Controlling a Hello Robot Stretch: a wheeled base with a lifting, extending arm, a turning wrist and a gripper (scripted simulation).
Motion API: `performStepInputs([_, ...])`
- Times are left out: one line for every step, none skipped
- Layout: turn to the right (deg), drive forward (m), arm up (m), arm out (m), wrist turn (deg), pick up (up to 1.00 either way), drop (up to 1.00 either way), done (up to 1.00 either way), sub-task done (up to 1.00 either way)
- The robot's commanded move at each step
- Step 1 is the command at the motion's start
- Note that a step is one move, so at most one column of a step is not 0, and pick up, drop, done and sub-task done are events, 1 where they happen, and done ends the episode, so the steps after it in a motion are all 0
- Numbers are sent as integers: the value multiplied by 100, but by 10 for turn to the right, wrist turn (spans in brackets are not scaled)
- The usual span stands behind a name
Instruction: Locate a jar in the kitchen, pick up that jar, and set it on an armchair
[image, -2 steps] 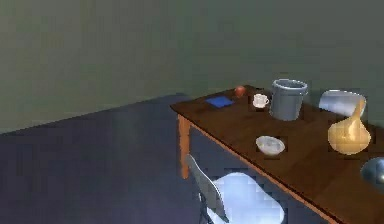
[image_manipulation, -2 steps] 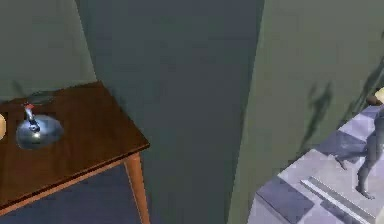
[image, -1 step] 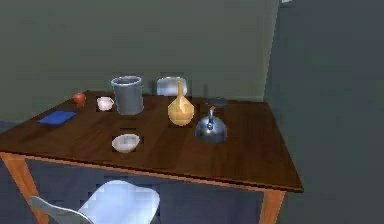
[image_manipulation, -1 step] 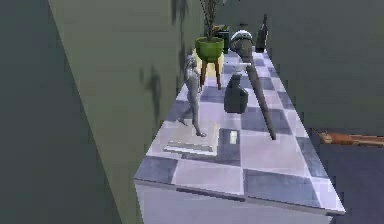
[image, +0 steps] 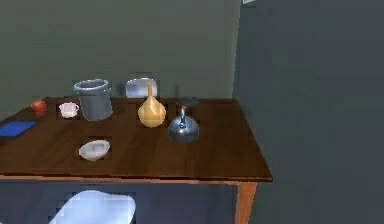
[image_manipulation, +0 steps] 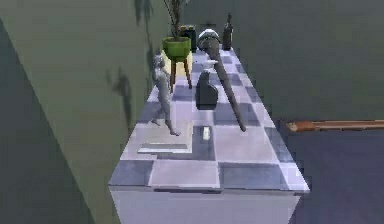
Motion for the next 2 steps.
performStepInputs([0, 40, 0, 0, 0, 0, 0, 0, 0])
performStepInputs([-450, 0, 0, 0, 0, 0, 0, 0, 0])
